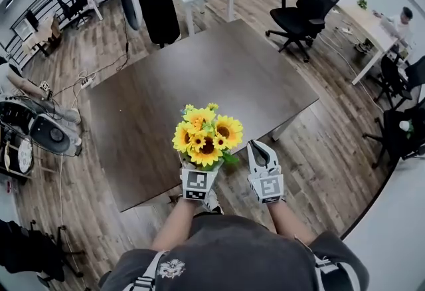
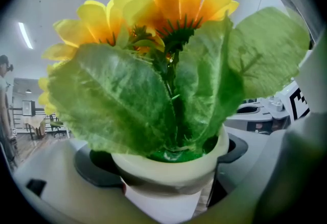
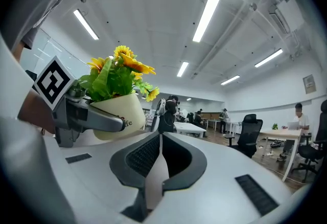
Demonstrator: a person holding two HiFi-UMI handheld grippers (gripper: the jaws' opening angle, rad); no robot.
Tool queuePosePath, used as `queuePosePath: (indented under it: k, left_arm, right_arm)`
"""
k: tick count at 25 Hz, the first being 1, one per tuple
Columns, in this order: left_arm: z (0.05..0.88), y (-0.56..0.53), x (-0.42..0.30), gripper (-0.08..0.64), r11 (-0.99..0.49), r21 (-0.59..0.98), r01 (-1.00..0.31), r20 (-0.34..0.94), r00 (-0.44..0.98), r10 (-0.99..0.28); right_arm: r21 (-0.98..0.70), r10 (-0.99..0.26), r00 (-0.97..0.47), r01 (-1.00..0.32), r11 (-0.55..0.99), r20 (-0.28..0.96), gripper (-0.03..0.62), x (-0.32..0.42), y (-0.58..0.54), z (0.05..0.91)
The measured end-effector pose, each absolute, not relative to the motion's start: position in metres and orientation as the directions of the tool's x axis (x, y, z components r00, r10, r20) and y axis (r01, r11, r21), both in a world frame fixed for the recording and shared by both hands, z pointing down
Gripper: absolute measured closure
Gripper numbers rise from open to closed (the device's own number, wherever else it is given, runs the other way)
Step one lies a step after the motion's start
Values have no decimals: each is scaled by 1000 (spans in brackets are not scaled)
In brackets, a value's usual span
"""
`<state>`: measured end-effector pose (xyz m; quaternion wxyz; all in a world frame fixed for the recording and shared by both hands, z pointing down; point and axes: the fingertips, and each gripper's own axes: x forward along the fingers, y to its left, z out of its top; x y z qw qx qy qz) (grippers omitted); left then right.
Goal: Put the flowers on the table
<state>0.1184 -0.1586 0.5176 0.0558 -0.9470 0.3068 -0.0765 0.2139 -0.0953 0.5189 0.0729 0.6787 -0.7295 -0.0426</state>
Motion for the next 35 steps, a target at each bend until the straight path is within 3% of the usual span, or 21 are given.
queuePosePath:
  k: [7, 20, 35]
  left_arm:
    - [522, -229, 93, 15, -779, -143, -611, 128, 769, -627]
    - [541, -300, 37, 15, -746, -116, -656, 153, 730, -666]
    - [587, -327, -9, 15, -655, -72, -752, 238, 625, -743]
  right_arm:
    - [142, -995, -93, -985, 95, 21, 566, 204, -168, 509]
    - [136, -989, -97, -984, 111, 108, 566, 166, -247, 539]
    - [112, -956, -258, -955, 275, 140, 566, 115, -301, 552]
